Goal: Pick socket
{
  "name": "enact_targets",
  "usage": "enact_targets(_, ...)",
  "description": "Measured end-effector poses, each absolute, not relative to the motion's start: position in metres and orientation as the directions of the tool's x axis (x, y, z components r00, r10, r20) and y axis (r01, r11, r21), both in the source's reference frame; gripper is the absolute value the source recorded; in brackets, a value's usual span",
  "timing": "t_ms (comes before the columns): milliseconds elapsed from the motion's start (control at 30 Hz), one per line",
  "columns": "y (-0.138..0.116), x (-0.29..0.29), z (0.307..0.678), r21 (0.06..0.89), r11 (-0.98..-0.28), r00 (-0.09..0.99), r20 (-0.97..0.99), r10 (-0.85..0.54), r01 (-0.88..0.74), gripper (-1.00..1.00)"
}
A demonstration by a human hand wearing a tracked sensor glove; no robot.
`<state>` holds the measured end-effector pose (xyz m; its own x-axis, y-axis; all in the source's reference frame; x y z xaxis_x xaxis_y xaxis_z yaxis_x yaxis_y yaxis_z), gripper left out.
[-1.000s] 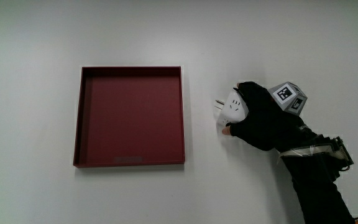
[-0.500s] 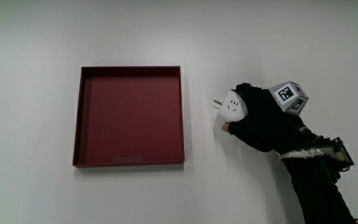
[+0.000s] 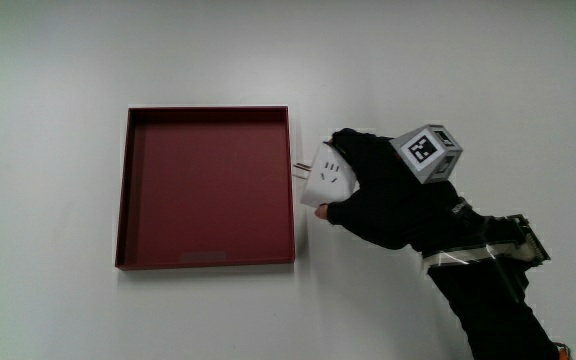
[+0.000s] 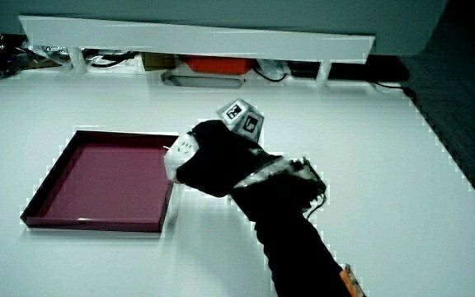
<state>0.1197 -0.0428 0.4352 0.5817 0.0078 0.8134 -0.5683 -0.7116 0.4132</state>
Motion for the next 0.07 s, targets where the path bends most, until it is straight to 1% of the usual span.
enact_targets(67,-0.0433,0.1103,0.4394,0.368,-0.712,0.546,0.837,-0.026,-0.598,1.00)
